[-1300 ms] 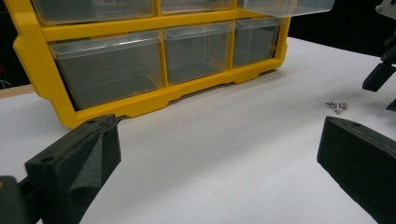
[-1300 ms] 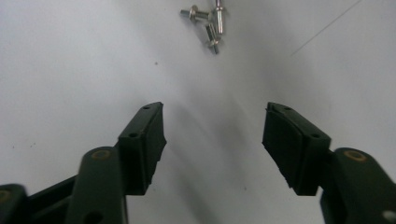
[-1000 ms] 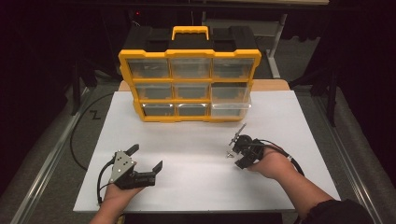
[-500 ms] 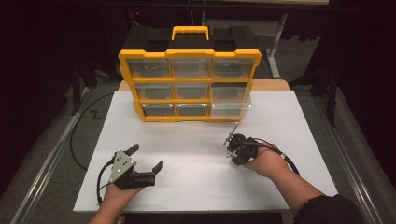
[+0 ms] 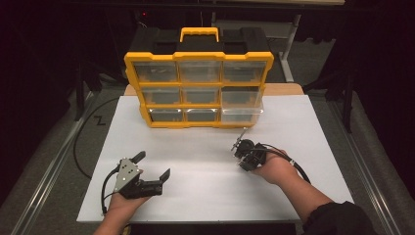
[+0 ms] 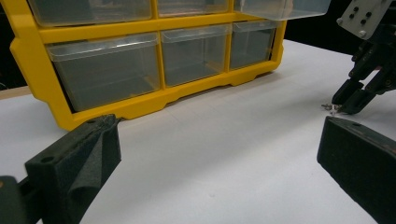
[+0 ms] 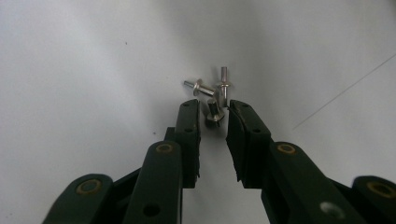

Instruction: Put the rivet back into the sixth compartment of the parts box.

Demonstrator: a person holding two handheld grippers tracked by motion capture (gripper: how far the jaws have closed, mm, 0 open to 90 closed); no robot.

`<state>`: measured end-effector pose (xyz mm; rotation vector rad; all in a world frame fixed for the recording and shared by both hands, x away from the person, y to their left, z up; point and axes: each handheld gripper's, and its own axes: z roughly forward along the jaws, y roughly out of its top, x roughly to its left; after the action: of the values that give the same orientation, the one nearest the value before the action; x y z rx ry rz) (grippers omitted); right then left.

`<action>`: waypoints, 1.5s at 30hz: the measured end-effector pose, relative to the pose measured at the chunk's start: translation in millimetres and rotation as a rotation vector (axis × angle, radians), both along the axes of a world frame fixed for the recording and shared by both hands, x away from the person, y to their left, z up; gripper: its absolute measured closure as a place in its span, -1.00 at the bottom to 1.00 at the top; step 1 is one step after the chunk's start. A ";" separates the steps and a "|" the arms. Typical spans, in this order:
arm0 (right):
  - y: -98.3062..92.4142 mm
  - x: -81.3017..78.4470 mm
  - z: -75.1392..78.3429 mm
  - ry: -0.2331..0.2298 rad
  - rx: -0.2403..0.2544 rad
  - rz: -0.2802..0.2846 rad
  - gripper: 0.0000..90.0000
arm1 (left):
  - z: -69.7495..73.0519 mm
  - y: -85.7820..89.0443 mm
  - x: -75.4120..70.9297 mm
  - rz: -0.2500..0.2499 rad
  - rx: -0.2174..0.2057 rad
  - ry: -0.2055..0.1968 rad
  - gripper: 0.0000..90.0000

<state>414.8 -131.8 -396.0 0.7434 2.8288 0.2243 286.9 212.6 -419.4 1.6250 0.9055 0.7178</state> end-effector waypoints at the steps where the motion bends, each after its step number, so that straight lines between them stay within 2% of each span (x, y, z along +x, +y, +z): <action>1: 0.2 0.4 -0.1 0.000 0.002 -0.001 0.72 | 0.0 -0.1 0.0 -0.001 0.000 -0.001 -0.99; 20: -0.7 5.7 -0.1 0.046 0.021 -0.043 0.84 | 0.2 -0.2 -0.3 -0.008 -0.003 -0.002 -0.99; 37: -0.3 4.5 0.7 0.038 0.001 -0.026 0.88 | 0.3 -0.2 -0.5 -0.012 -0.006 -0.004 -0.99; 45: -2.5 3.0 2.1 0.041 -0.004 -0.038 0.88 | 0.4 -0.2 -0.5 -0.011 -0.008 -0.005 -0.99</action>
<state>417.8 -134.4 -393.9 0.8098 2.8495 0.1994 286.5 212.4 -419.0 1.6188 0.8939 0.7094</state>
